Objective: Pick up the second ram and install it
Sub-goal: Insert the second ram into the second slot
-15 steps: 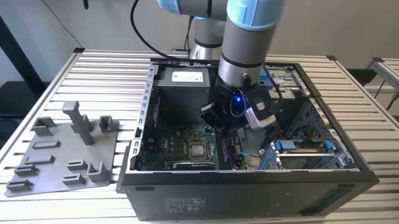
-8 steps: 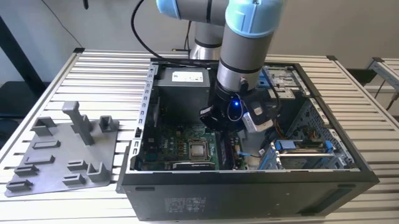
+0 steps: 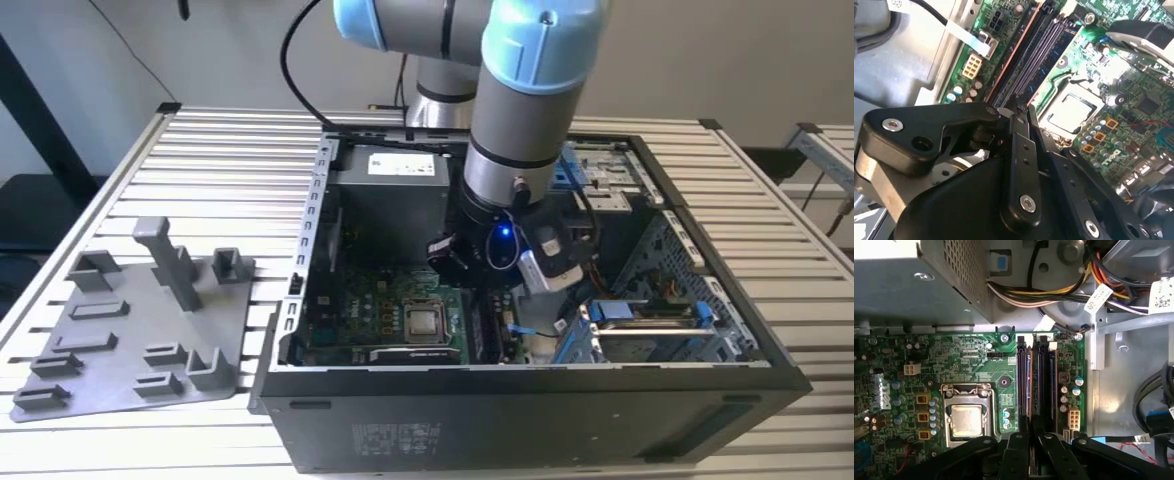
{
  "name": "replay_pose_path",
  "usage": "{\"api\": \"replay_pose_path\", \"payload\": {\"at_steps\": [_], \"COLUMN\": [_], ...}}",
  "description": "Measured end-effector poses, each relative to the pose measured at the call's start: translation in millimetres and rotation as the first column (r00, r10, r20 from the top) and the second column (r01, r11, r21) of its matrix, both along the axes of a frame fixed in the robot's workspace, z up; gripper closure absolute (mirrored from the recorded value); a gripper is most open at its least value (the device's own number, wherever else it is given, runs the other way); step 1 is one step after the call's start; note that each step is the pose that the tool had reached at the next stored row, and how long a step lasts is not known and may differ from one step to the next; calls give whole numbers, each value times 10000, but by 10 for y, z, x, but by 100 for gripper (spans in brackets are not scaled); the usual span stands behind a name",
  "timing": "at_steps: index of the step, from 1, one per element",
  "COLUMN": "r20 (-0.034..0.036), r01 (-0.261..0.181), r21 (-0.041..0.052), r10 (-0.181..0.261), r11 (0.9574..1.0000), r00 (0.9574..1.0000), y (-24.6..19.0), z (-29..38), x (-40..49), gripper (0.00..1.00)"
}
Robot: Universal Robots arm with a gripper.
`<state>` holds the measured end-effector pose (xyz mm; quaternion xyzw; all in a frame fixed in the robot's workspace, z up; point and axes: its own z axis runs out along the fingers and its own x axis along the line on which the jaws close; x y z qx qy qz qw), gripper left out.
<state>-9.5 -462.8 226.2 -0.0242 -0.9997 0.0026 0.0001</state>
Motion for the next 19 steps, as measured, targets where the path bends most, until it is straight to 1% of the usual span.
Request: {"api": "replay_pose_path", "payload": {"at_steps": [11, 13, 15, 19], "r20": [-1, -3, 3, -1], "r01": [-1, -2, -1, -1], "r21": [-6, -9, 8, -3], "r10": [1, 2, 1, 1], "r11": [10000, 10000, 10000, 10000], "r00": [10000, 10000, 10000, 10000], "y": [0, 3, 11, 10], "z": [-47, -54, -65, -67], "x": [0, 0, 1, 0], "gripper": [86, 86, 86, 86]}}
